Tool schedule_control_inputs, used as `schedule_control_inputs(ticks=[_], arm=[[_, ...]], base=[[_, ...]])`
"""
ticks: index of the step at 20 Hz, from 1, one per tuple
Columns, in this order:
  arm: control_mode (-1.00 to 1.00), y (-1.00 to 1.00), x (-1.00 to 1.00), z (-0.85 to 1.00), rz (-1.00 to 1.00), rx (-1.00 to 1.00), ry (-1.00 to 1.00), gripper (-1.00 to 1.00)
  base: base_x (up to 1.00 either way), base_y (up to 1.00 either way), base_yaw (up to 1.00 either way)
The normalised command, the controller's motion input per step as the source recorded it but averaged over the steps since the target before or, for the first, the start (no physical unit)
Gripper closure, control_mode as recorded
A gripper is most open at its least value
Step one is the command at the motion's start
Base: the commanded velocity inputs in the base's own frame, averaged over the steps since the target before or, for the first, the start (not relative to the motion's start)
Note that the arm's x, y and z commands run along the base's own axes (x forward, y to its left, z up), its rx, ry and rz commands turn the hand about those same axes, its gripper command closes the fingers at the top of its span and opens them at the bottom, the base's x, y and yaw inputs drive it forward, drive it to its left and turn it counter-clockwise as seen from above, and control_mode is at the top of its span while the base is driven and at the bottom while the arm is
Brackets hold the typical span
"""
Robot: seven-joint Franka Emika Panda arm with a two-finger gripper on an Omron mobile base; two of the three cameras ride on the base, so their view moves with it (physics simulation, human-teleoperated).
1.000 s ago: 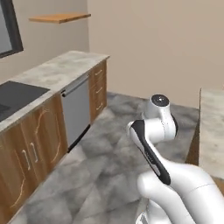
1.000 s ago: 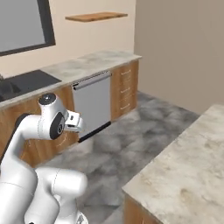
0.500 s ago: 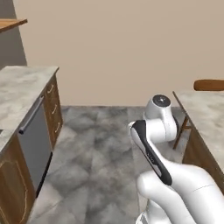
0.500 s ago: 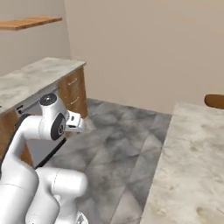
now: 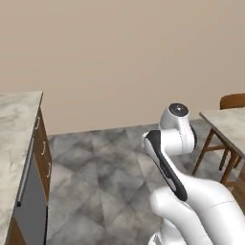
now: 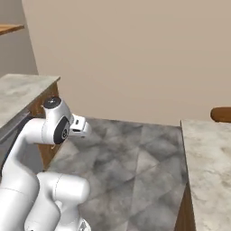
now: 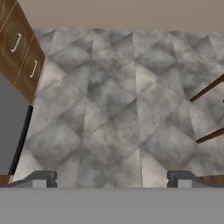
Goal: Pick the pear and kiwi from the fridge and place them on the plate next to the blender to make a fruit smoothie.
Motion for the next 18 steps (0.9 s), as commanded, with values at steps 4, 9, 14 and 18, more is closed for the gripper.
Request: schedule_control_inputs(ticks=[4, 9, 14, 18], arm=[[1.00, 0.00, 0.00, 0.00, 0.00, 0.00, 0.00, -1.00], [1.00, 0.00, 0.00, 0.00, 0.00, 0.00, 0.00, -1.00], [1.00, 0.00, 0.00, 0.00, 0.00, 0.00, 0.00, -1.00], [1.00, 0.00, 0.00, 0.00, 0.00, 0.00, 0.00, -1.00]], base=[[1.00, 0.04, -0.28], [1.00, 0.00, -0.26], [1.00, 0.02, -0.27], [1.00, 0.07, -0.33]])
